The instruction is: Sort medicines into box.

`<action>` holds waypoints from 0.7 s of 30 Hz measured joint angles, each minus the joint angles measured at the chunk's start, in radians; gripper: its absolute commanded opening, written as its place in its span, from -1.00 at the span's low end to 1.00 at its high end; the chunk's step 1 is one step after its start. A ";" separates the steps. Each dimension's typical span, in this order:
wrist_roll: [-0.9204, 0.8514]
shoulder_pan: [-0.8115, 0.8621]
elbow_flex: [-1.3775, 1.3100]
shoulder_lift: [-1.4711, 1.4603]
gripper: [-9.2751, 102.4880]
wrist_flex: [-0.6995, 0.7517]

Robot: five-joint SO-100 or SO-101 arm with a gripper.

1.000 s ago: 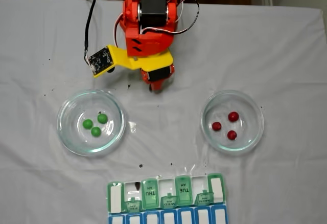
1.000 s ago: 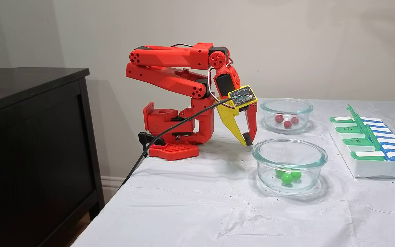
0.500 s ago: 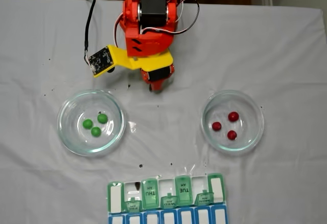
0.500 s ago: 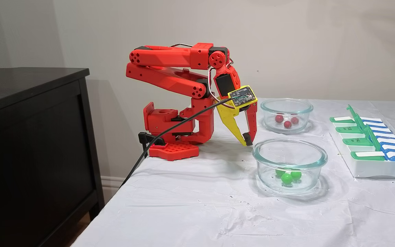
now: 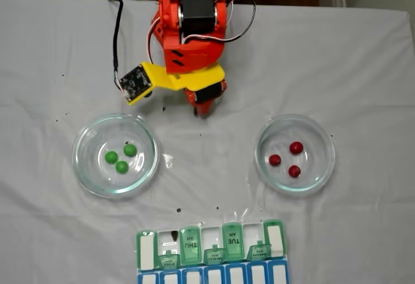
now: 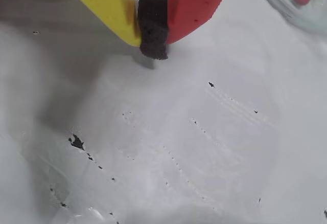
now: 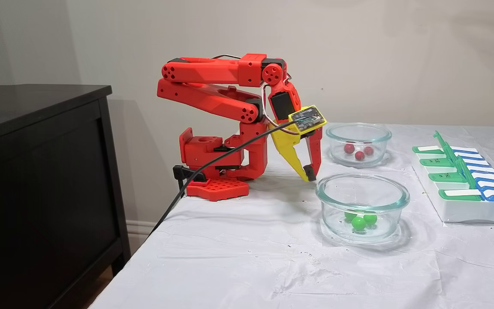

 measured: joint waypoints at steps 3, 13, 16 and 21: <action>-0.046 -0.077 0.009 0.000 -0.84 -0.044; -0.110 -0.282 -0.054 0.000 -0.84 -0.138; -0.109 -0.325 -0.138 0.000 -0.84 -0.118; -0.078 -0.382 -0.359 -0.140 -0.84 -0.069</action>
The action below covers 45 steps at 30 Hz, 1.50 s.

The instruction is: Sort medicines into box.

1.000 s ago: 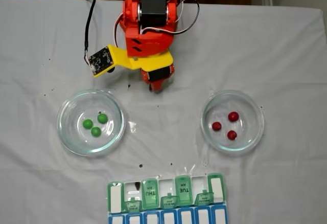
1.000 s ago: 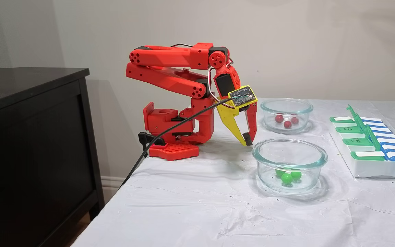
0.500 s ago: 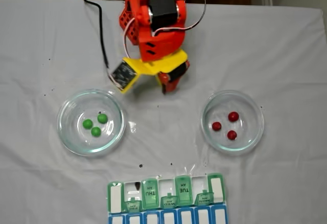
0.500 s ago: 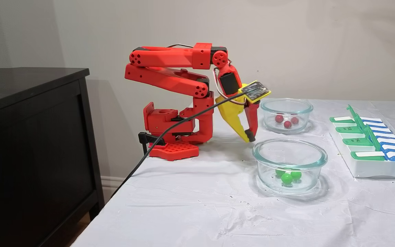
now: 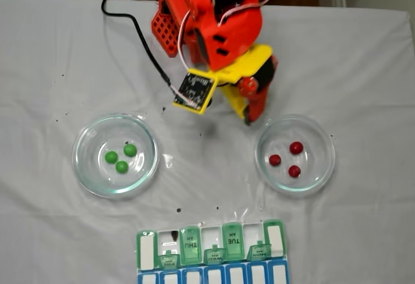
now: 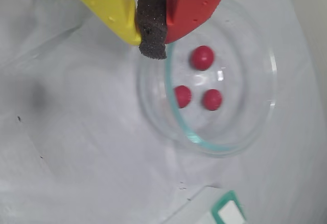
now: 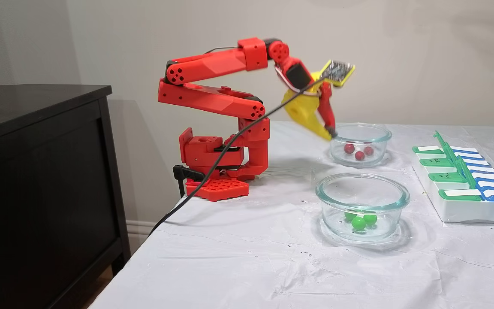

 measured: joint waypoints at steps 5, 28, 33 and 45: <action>0.021 -0.009 -0.242 -0.233 -0.84 0.064; 0.201 -0.253 -0.660 -0.750 -0.84 0.144; 0.201 -0.213 -0.703 -0.805 -0.84 0.130; 0.207 -0.181 -0.715 -0.822 -0.73 0.084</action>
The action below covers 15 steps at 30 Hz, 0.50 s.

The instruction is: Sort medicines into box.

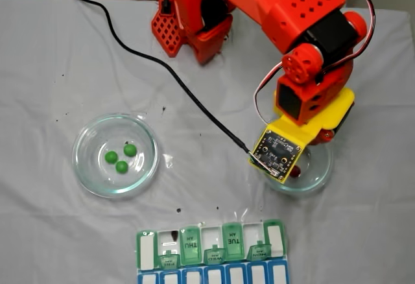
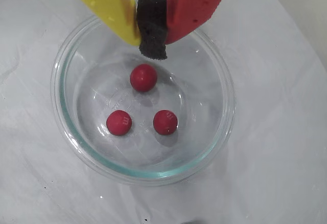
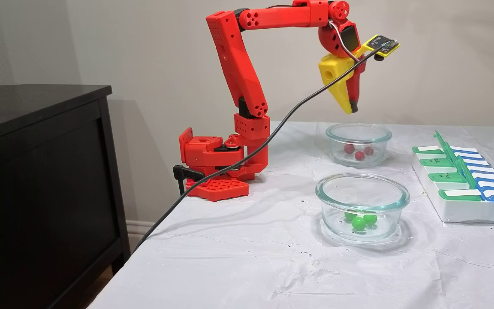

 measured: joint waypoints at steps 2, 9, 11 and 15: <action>0.000 0.000 0.000 -0.006 -0.71 -0.003; -0.006 -0.021 0.035 -0.028 -0.61 -0.028; -0.006 -0.031 0.055 -0.040 -0.59 -0.046; 0.000 -0.037 0.071 -0.060 -0.49 -0.063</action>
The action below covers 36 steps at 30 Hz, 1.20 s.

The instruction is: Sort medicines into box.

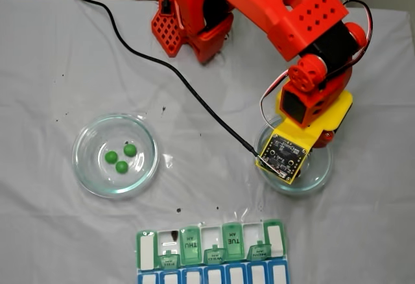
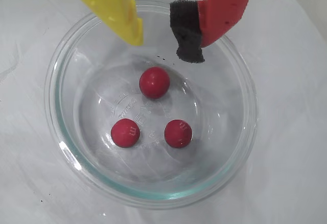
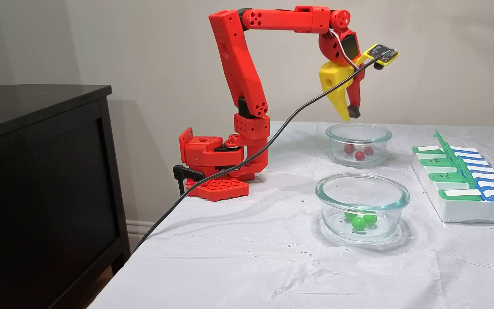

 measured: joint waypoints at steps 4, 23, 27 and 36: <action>0.009 0.000 0.000 -0.028 -0.48 -0.009; 0.052 -0.028 0.078 -0.089 -0.39 -0.060; 0.071 -0.028 0.078 -0.106 -0.35 -0.060; 0.086 -0.028 0.077 -0.130 -0.33 -0.049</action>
